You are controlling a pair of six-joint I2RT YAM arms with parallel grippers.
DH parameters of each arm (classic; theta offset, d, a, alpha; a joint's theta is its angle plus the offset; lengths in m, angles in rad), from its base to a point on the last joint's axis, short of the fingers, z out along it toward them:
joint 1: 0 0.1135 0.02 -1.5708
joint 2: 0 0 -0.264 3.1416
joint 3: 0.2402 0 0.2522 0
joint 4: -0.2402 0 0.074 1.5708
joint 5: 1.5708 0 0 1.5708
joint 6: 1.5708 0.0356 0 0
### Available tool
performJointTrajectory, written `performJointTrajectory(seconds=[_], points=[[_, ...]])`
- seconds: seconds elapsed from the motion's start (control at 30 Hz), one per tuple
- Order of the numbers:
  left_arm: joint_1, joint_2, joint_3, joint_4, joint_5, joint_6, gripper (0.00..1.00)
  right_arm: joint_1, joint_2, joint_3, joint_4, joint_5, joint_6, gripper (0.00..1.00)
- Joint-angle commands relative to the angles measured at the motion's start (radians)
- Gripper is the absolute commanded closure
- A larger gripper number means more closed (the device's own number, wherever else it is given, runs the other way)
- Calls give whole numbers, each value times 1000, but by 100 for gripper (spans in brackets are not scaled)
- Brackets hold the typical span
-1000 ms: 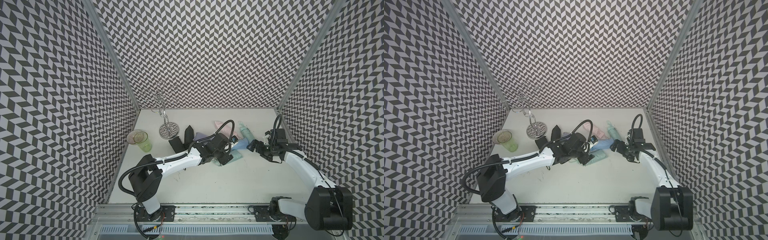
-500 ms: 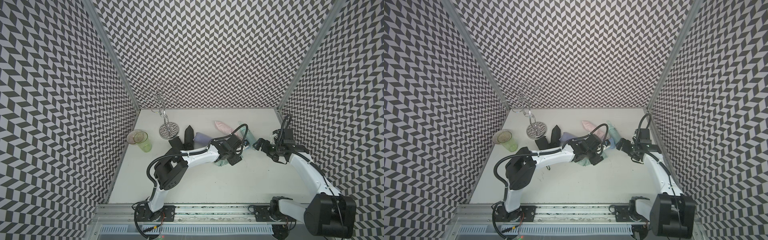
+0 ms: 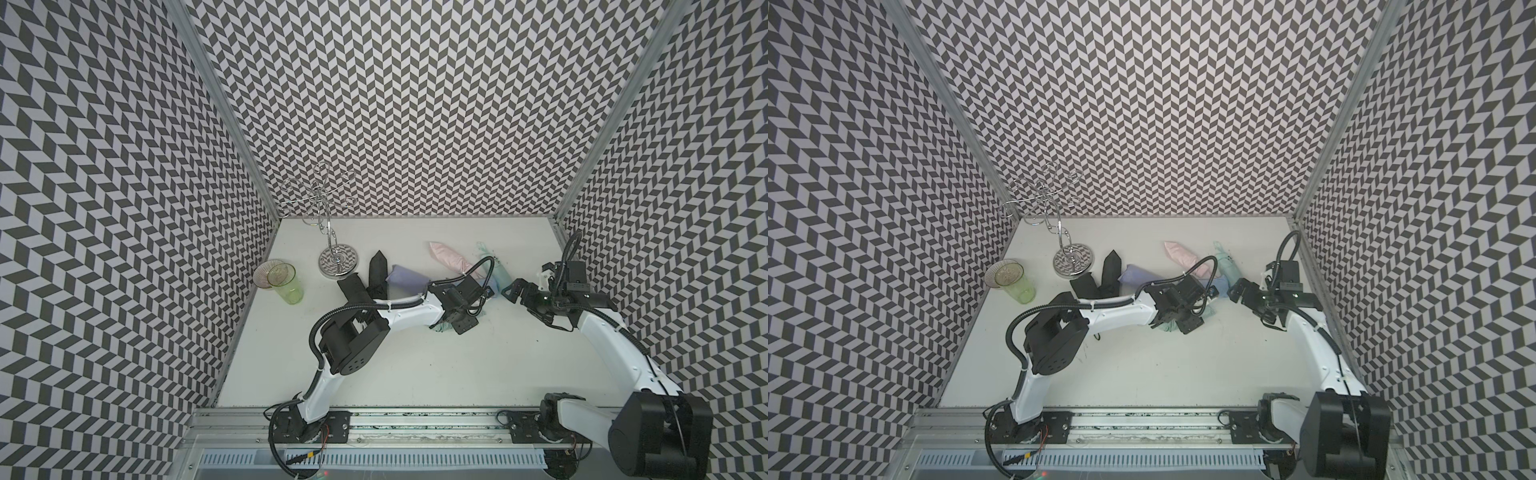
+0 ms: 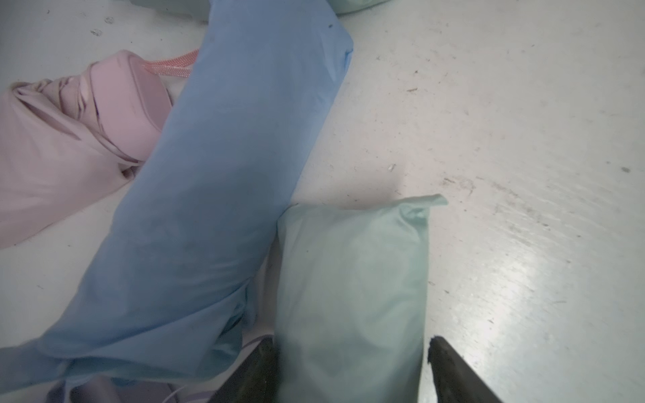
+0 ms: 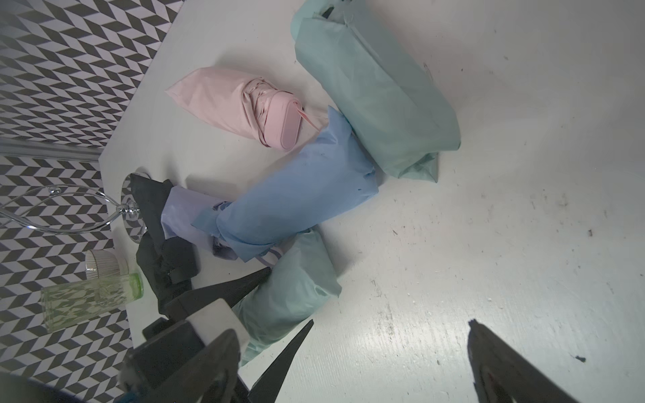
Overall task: Take umbrellas out of sleeves
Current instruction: Pick up the umbrella from the center of the board.
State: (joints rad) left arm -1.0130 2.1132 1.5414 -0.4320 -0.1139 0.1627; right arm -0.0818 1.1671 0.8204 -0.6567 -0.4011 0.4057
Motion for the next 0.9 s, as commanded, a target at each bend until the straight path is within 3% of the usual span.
performJointTrajectory(seconds=[0.0,0.27,0.37,0.63,0.87], points=[[-2,38,33,-20,-24,-6,29,0,-20,-5,42,-38,8,0],[4,97,67,-32,-23,-14,32,4,-24,-9,42,-50,10,0],[7,97,77,-37,-15,-16,41,4,-26,-15,44,-44,10,0],[19,57,51,-40,10,-35,81,5,-27,-18,44,-39,8,0],[45,-30,57,-58,45,-72,88,12,-29,4,38,-46,7,1]])
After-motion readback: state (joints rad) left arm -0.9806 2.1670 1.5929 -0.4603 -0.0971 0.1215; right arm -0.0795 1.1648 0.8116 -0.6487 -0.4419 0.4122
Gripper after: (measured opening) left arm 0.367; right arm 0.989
